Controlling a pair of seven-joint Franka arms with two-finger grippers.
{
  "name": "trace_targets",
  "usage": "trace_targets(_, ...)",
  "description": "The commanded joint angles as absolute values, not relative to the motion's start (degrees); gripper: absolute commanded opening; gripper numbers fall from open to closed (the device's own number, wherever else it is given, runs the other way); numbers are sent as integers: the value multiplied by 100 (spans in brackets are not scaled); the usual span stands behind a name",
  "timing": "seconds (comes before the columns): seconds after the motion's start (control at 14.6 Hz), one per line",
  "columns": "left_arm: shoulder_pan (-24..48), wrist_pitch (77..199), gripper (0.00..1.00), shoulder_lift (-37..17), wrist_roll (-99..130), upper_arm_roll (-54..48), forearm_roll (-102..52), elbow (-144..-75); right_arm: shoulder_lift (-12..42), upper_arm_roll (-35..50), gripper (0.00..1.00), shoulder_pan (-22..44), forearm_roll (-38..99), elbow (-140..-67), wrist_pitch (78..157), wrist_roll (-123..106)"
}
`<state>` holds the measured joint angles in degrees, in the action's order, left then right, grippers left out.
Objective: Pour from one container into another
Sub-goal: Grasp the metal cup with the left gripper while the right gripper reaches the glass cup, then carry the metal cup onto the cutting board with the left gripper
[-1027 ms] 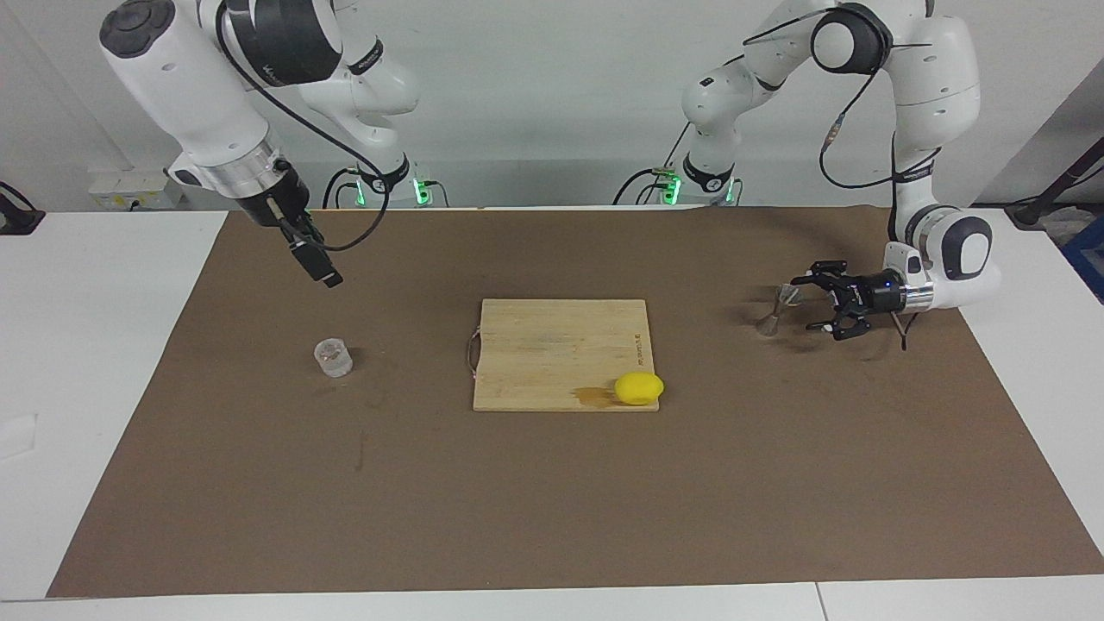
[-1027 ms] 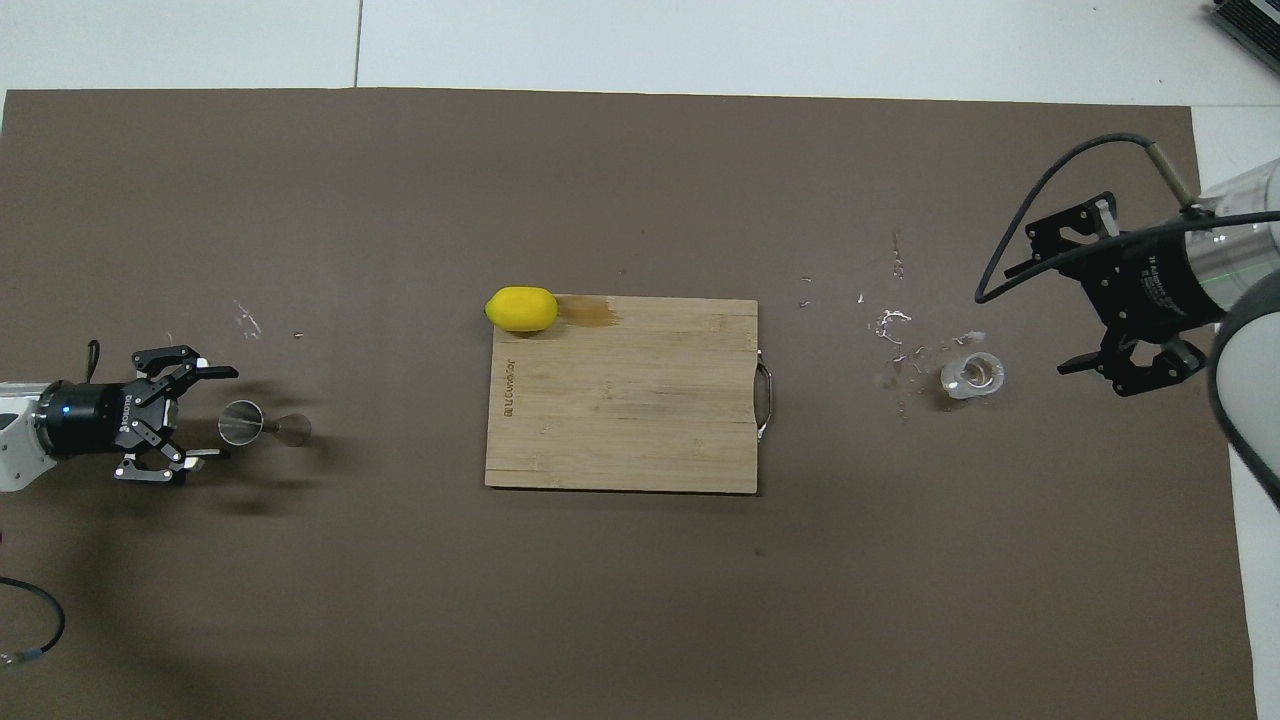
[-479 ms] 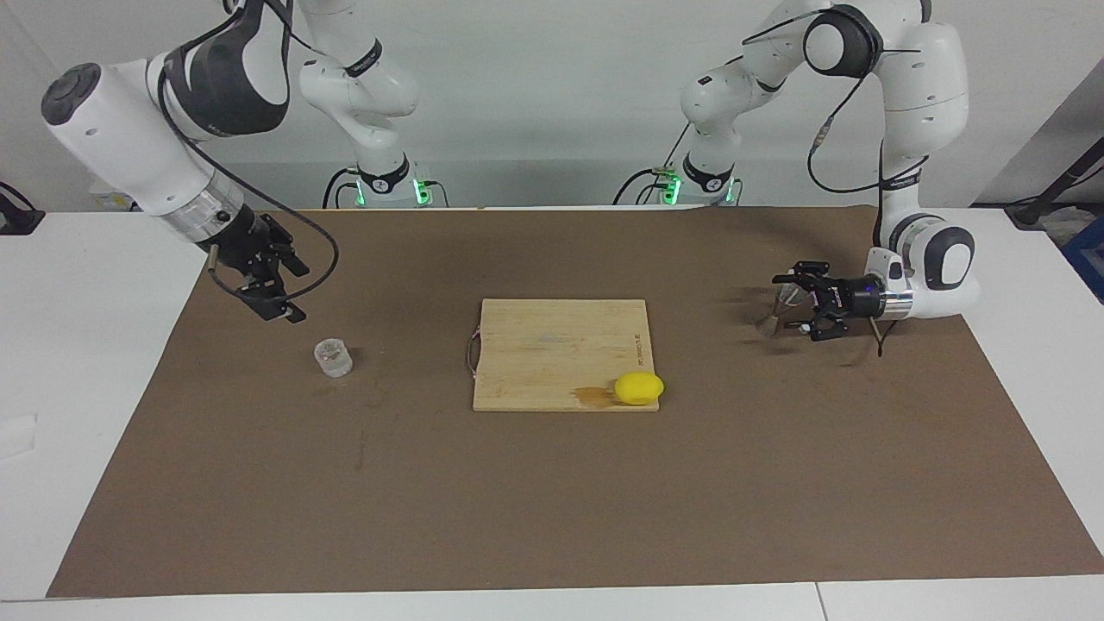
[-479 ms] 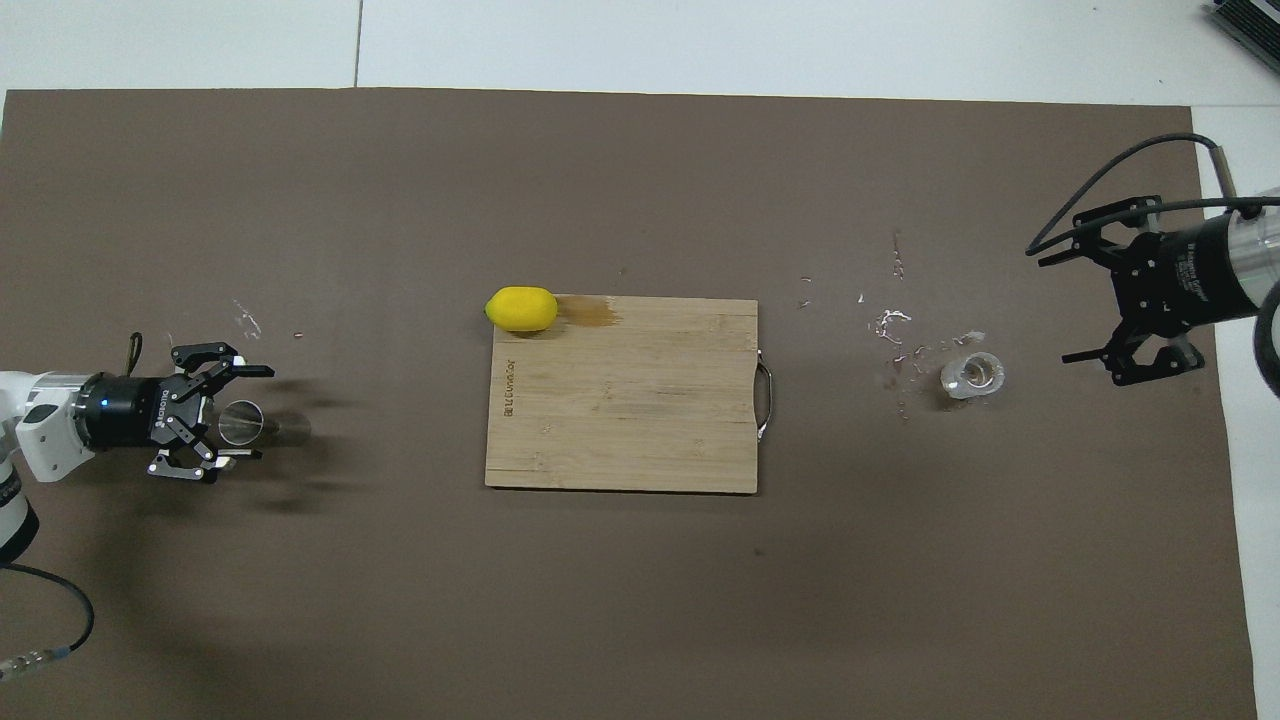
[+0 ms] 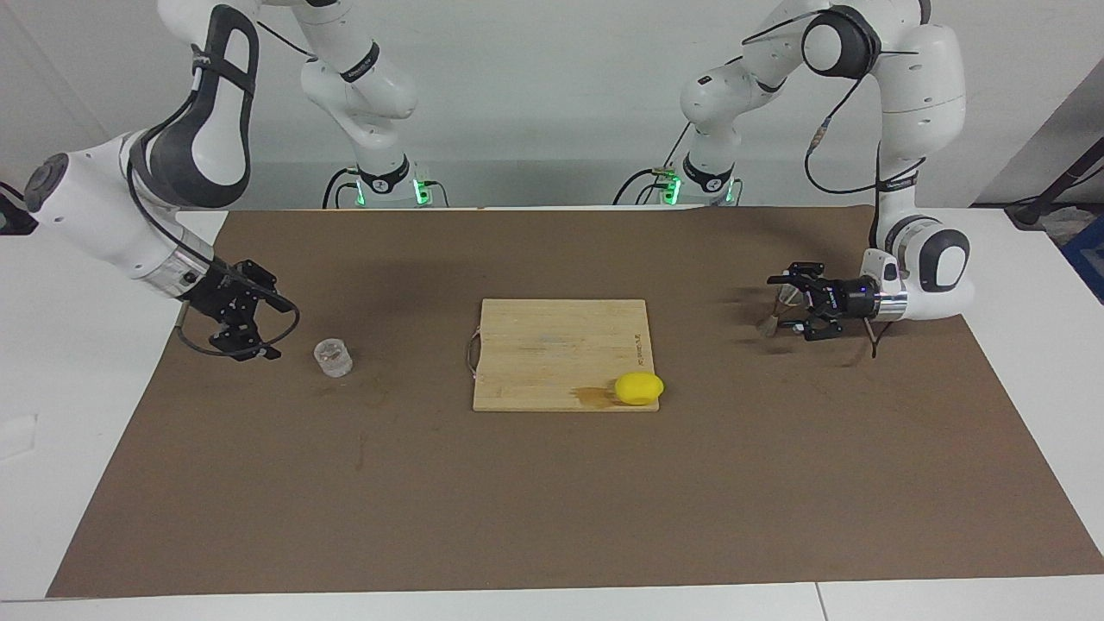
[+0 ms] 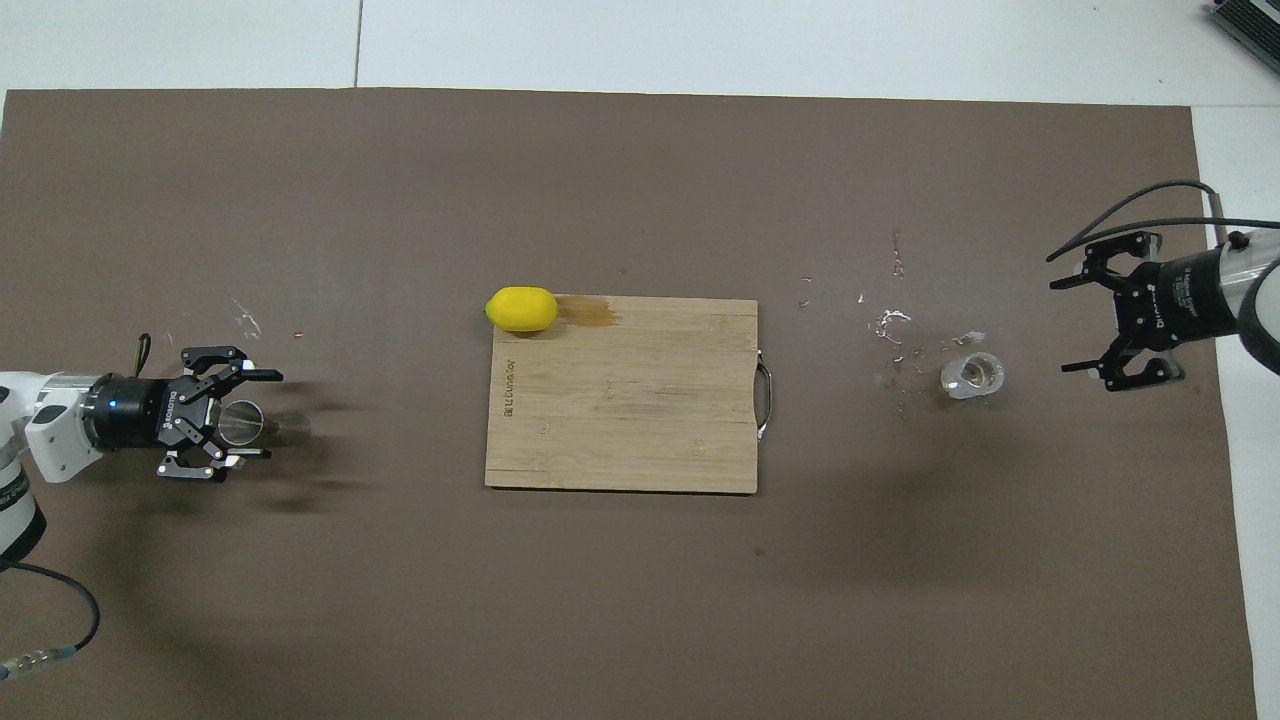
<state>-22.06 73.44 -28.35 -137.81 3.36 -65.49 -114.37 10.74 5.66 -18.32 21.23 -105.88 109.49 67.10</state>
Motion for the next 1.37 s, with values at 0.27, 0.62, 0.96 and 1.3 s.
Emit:
trace_targets(0.27,-2153,7435,0,-2839,-14097,422,-6636,-11514,1318,642,93,-2039,2618,-11205,11715,6153)
trace_targets(0.62,-2092,7191,0,-2830,-14106,361,-6653,-11417,1669,642,92,-2039,2934,-11355,11874,5760)
trace_targets(0.96,-1611,7084,0,-2716,-14019,360,-6995,-11215,1925,642,86,-2189,3594,-11619,11979,5063)
trace_targets(1.3,-617,7443,0,-1997,-13773,360,-7514,-11215,1995,650,86,-2153,3753,-11707,12067,5019)
